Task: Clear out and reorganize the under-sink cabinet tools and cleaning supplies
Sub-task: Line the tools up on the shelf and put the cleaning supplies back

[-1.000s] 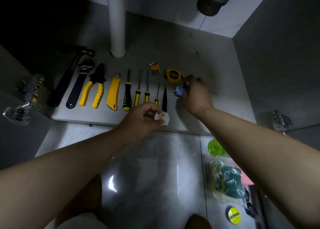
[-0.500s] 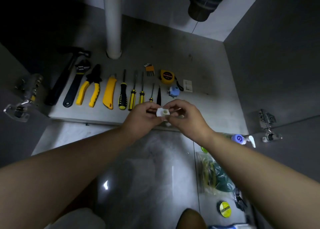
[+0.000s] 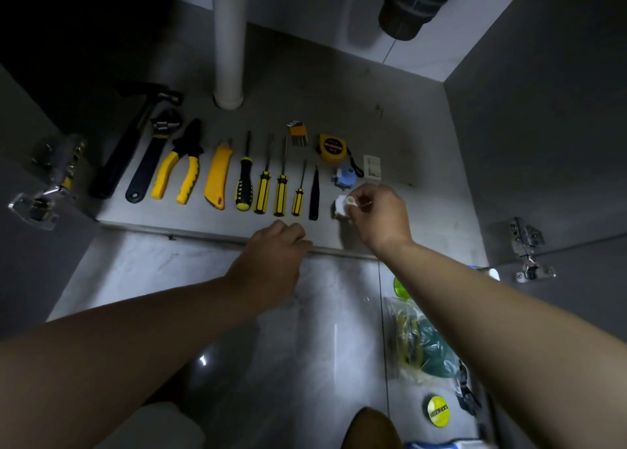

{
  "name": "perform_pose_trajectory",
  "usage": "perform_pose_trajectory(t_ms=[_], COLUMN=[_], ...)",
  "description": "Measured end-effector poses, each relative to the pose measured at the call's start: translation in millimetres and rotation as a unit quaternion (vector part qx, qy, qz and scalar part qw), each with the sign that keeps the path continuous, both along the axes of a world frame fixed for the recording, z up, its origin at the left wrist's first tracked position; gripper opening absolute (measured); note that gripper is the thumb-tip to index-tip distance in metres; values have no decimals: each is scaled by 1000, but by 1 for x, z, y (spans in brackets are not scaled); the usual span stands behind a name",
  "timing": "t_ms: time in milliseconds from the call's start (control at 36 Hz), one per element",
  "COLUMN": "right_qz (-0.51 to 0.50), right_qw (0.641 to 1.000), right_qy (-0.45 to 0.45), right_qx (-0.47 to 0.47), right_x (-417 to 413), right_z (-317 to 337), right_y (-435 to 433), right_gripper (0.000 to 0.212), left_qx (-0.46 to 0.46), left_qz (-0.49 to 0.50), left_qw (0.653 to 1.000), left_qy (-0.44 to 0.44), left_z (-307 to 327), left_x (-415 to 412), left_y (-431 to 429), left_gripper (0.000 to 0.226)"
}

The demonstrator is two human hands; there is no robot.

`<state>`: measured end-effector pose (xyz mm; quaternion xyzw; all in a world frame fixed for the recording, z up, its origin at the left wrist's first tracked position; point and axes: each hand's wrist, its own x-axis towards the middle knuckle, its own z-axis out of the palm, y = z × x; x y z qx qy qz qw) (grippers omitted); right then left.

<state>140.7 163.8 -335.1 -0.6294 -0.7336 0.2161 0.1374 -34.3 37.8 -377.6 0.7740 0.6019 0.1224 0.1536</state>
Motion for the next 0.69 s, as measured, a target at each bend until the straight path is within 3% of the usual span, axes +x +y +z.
perform_pose_trajectory(t_ms=[250,556,611,694], right_qz=[6,59,102,145], right_qw=[998,996,992,975], right_qy=[-61,-60,-57,-62], right_qx=[-9,-11,-39,-158], right_x=[-10,7,18,41], right_z=[-6,6,20,51], right_y=[8,3,-1,-16], right_gripper=[15,26,27,26], left_qx=[-17,-68,-84,-152], left_qz=[-19,-24,-38,-58], left_qw=[996,992,988,975], left_qy=[84,103,121,153], left_z=[3,16,23,44], left_x=[8,9,10,14], left_y=[1,2,4,9], left_gripper=[50,55,51,51])
